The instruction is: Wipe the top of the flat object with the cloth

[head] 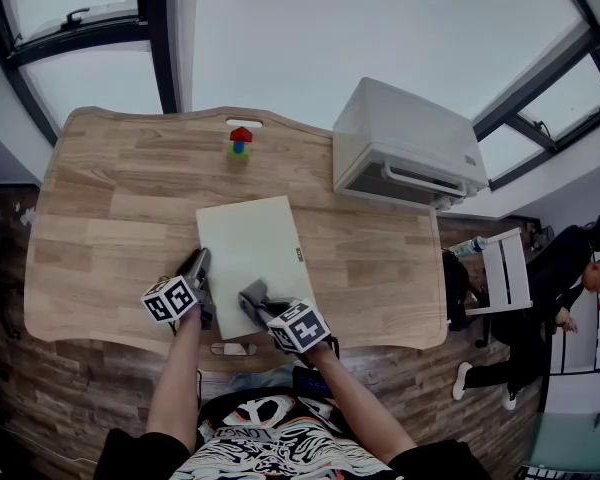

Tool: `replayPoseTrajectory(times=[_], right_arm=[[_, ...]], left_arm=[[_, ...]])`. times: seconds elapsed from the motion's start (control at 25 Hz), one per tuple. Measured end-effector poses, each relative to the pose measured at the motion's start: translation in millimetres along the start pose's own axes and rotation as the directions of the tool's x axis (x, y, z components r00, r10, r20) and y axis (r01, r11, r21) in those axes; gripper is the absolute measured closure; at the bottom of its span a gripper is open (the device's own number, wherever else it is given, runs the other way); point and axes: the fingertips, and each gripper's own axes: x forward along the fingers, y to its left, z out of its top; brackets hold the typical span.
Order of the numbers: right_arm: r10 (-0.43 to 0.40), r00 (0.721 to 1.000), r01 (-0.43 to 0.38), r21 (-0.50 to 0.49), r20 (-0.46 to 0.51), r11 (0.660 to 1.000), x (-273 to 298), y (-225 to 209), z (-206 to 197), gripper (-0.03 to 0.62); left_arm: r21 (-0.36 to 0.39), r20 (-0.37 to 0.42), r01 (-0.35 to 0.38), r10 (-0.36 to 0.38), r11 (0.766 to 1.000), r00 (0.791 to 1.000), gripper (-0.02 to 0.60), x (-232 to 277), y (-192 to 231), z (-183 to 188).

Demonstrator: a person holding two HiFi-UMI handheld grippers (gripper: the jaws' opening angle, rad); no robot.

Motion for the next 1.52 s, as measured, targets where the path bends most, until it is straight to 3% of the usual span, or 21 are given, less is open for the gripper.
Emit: replayPoseTrajectory(times=[1.52], right_arm=[[-0.140, 0.989, 0.127, 0.180, 0.057, 0.975, -38, -72, -16, 0.574]], left_arm=[[-0.003, 0.006, 0.018, -0.018, 1.000, 1.000, 0.414, -2, -3, 1]])
